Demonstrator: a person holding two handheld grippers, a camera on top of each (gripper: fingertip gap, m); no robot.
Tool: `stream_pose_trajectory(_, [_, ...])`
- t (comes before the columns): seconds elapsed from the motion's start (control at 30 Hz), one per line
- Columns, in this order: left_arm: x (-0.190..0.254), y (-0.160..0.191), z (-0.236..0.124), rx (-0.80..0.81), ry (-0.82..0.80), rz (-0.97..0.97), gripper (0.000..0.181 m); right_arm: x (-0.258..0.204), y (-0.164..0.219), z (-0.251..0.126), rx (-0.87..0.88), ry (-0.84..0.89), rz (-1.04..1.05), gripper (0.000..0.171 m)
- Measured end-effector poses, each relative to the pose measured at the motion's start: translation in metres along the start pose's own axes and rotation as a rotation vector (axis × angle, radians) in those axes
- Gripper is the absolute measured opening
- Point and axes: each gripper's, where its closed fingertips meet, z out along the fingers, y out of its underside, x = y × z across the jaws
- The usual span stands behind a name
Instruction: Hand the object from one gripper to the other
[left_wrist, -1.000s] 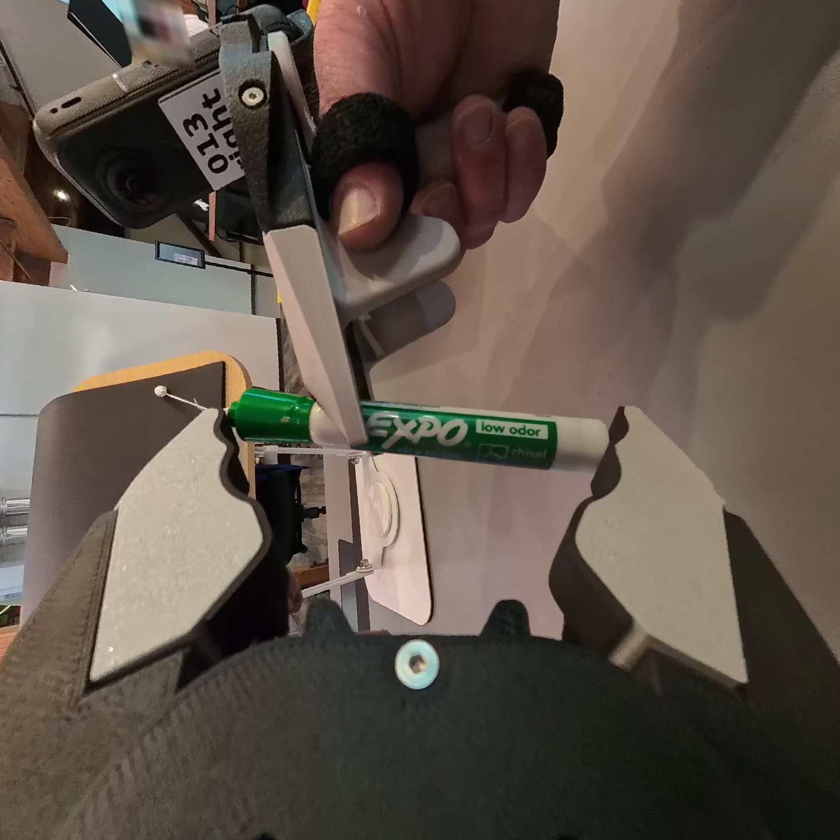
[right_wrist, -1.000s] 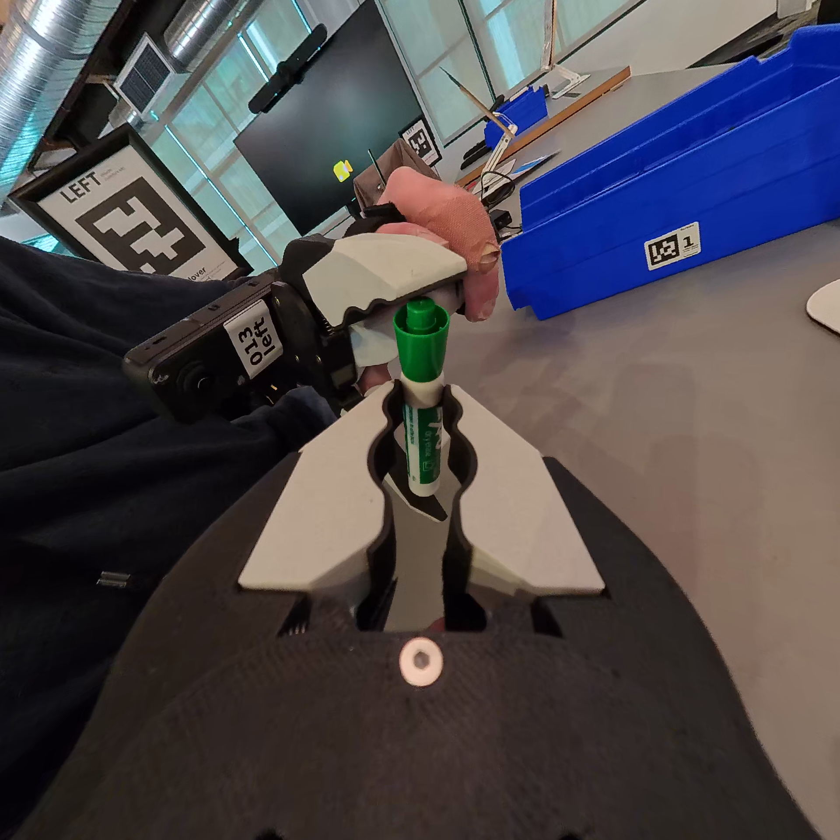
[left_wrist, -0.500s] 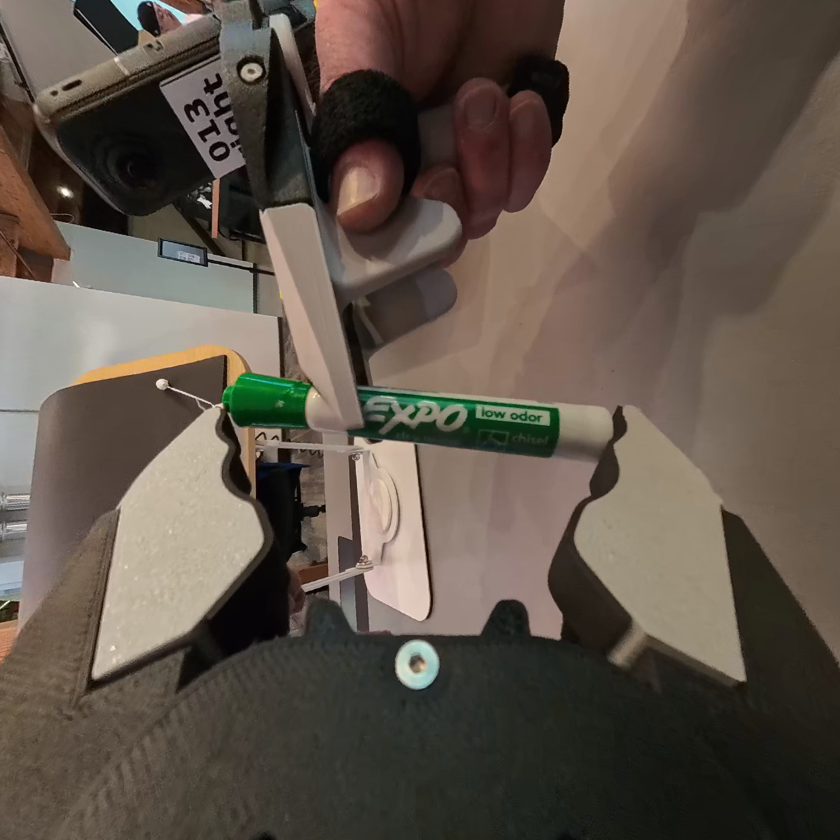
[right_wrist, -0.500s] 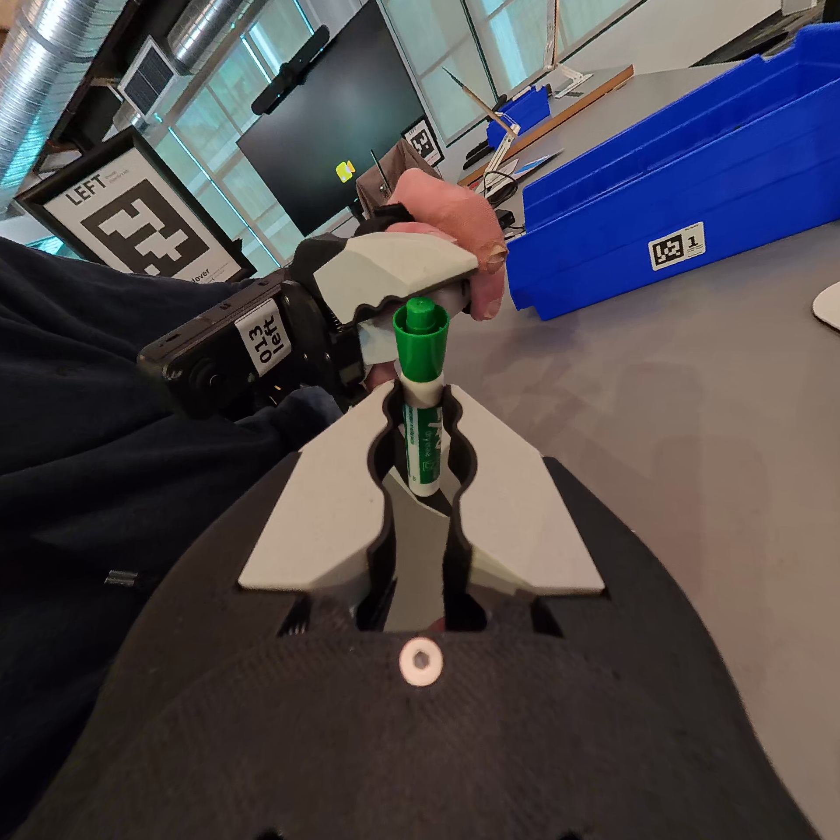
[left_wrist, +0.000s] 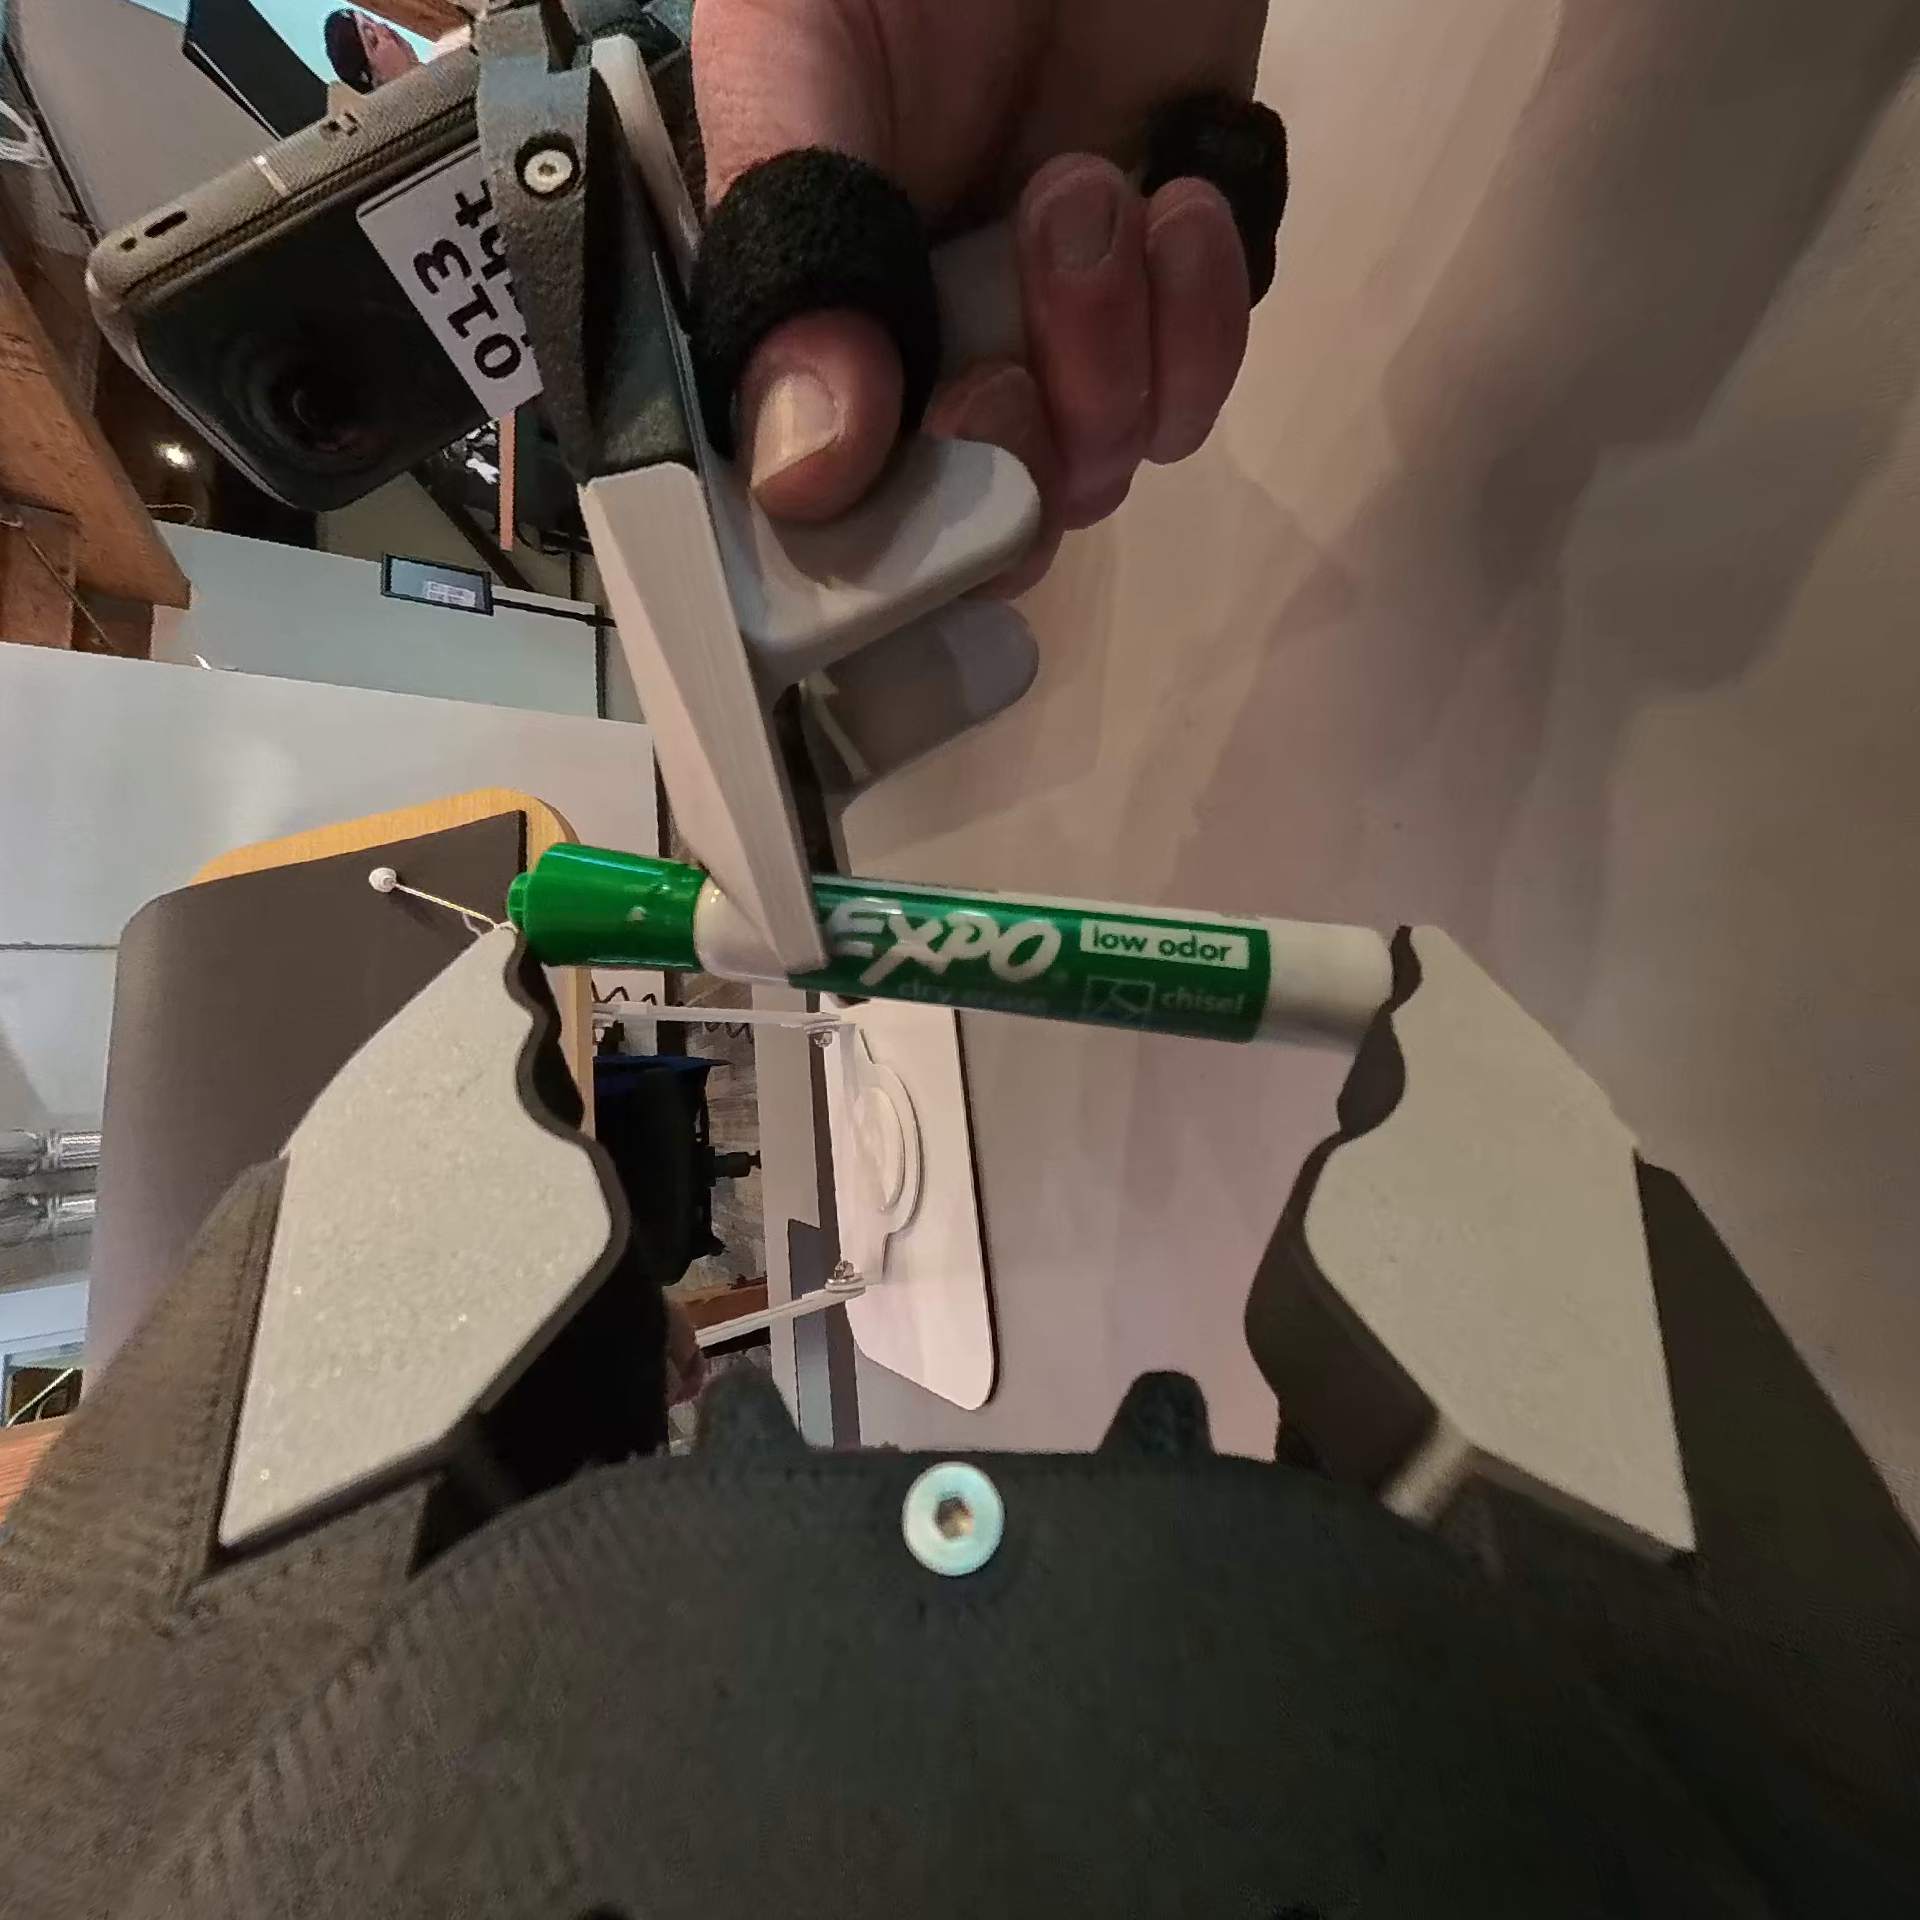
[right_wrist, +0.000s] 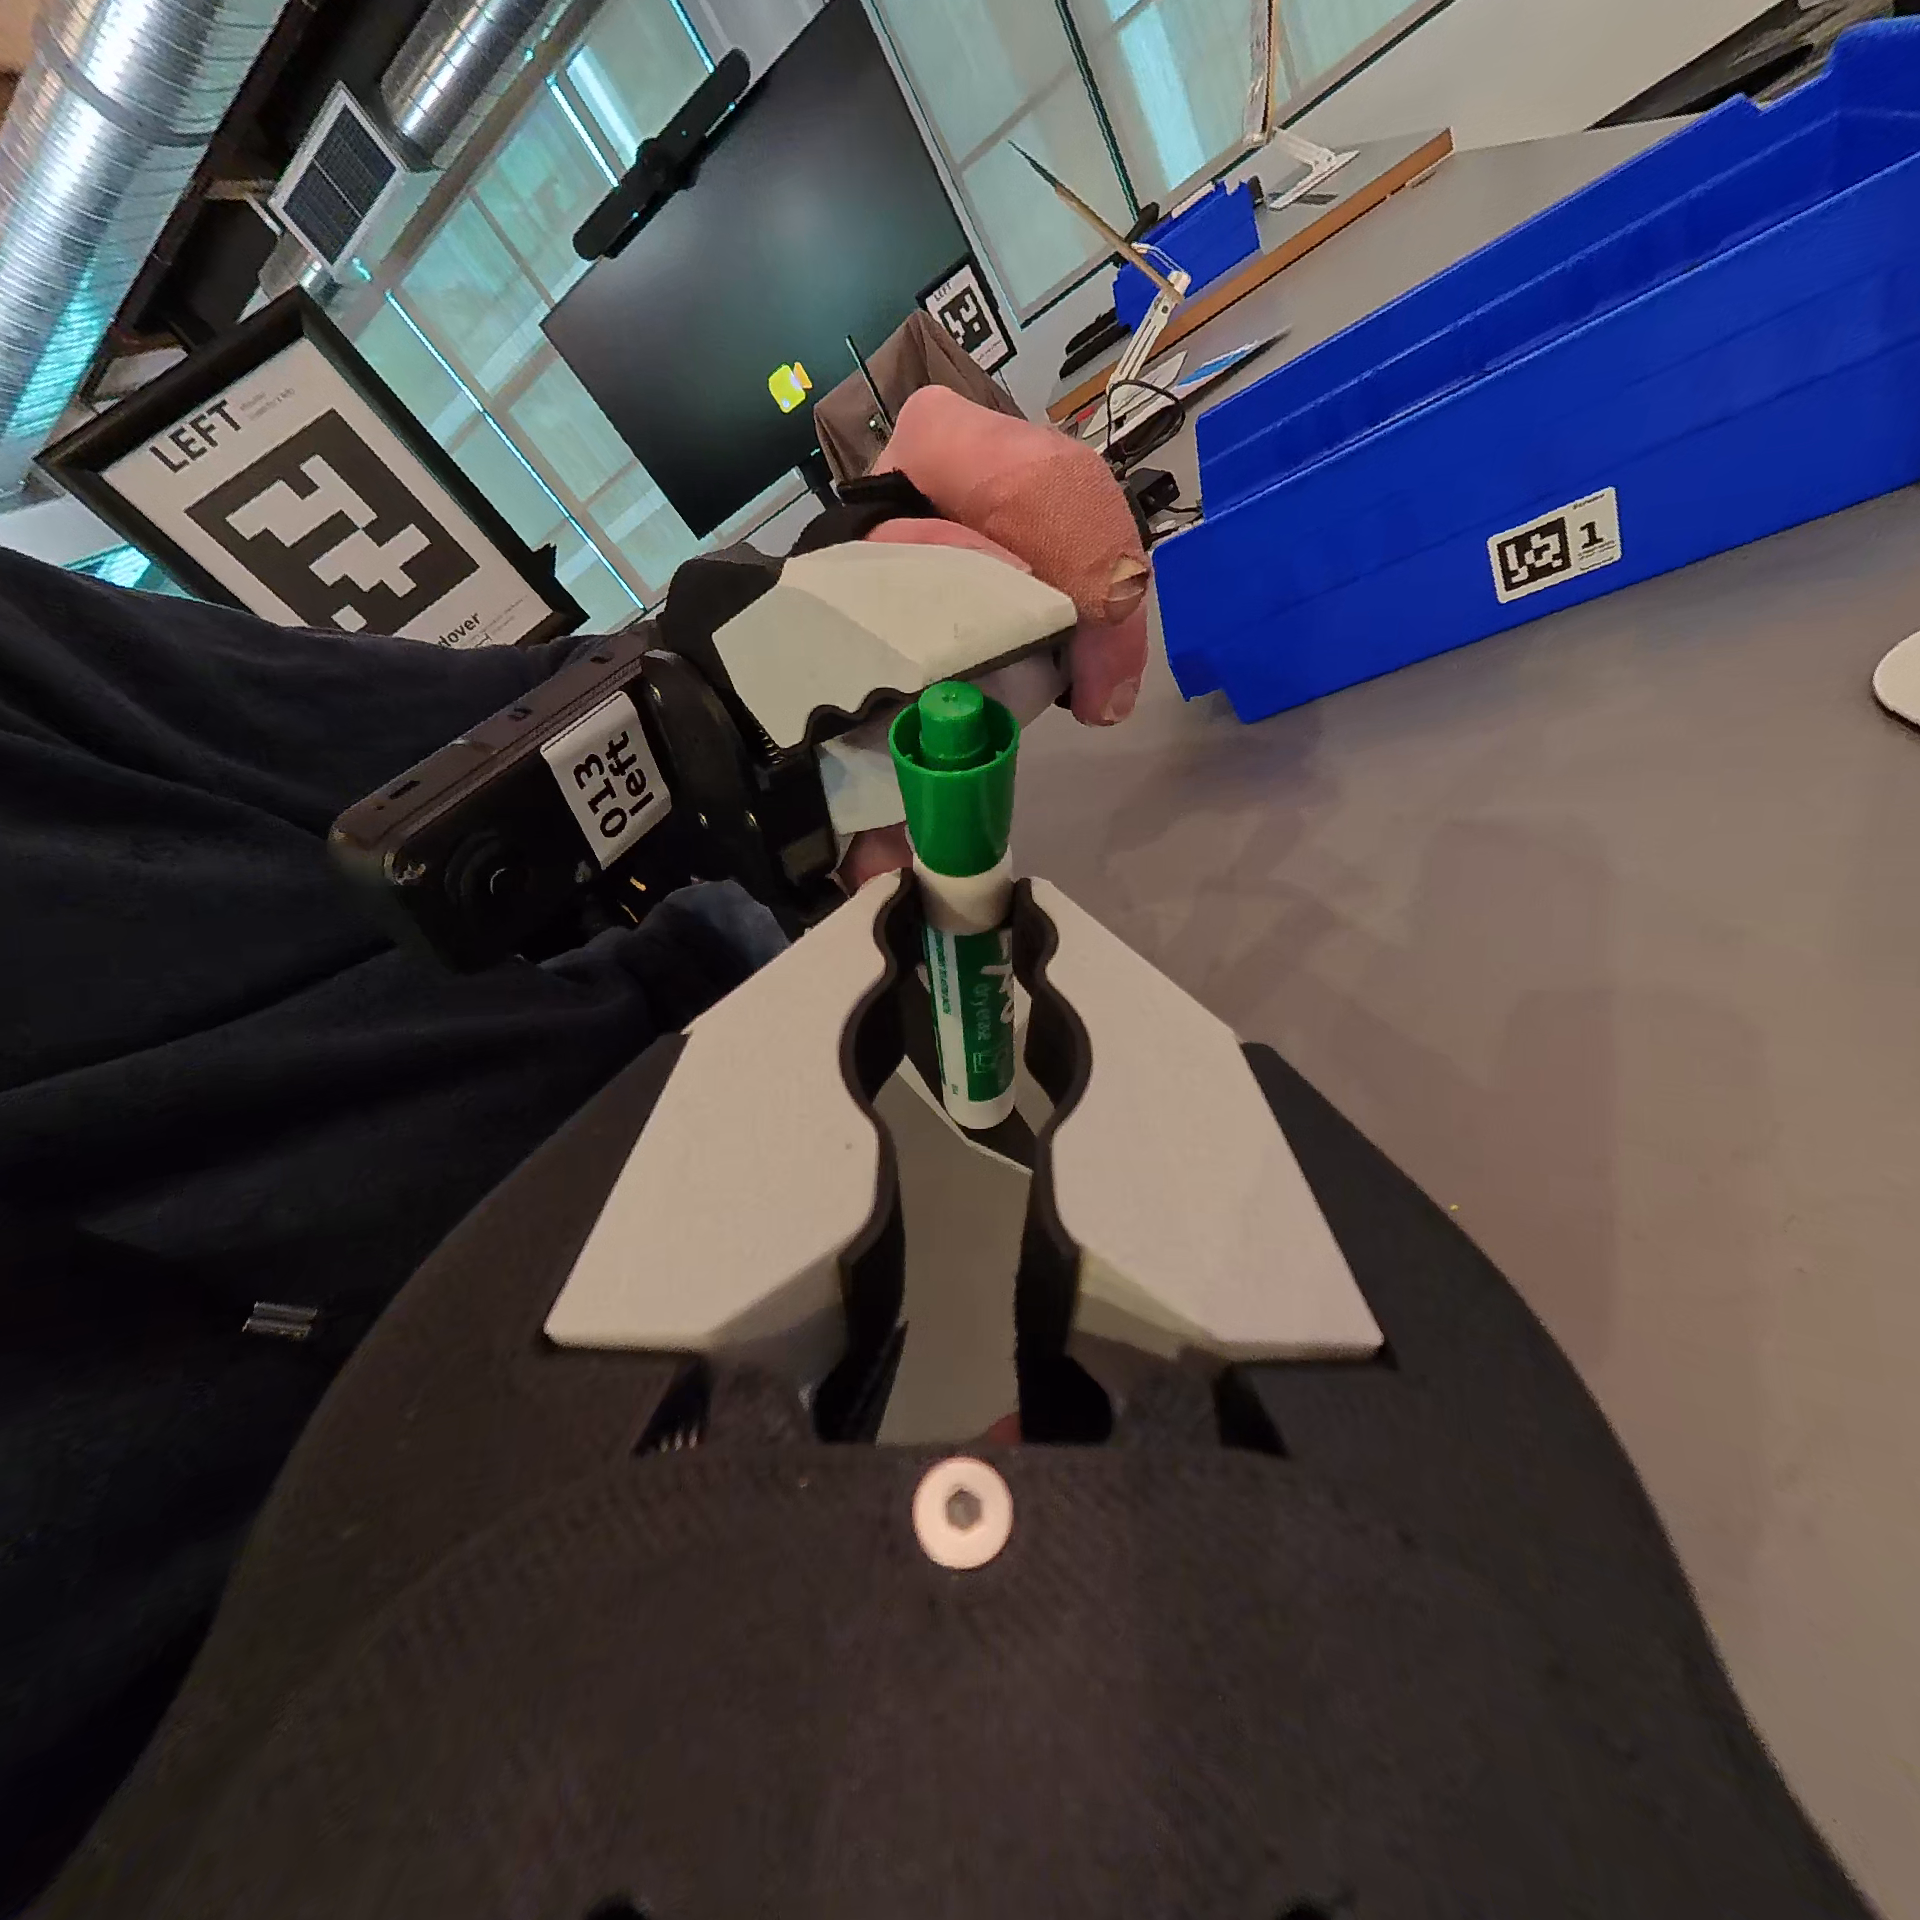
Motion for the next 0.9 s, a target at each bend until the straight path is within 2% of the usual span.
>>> stream_pose_trajectory(0.9, [-0.008, -0.005, -0.003, 0.043, -0.063, -0.092, 0.14, -0.008, -0.012, -0.001, 0.081, -0.046, -0.035, 0.018])
